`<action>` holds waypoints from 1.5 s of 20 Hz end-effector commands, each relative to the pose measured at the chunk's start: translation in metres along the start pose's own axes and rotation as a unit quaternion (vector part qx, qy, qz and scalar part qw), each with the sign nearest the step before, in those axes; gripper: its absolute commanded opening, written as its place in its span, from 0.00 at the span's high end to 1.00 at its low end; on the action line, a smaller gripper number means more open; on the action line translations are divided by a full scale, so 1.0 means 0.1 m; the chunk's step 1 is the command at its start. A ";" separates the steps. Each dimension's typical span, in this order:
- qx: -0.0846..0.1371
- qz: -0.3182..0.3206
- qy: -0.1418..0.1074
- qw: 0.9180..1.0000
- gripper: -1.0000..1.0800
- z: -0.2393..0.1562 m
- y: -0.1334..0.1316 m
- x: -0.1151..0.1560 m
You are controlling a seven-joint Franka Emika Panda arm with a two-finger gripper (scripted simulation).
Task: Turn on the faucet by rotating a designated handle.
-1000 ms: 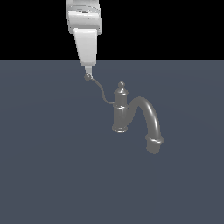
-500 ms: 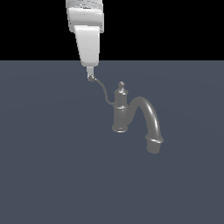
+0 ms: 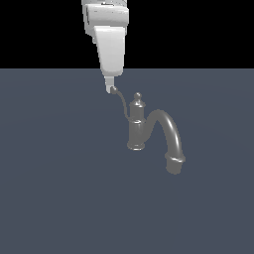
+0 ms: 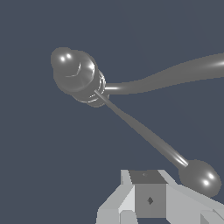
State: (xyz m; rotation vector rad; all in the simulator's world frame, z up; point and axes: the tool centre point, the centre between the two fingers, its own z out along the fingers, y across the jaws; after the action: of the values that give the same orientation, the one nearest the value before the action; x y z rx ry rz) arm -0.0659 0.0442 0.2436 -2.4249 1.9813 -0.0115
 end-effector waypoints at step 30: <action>-0.005 0.002 0.001 1.000 1.00 0.01 0.48 1.22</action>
State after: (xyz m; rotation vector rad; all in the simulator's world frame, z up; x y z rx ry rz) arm -0.0889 -0.0653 0.2435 -2.4485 1.9652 -0.0034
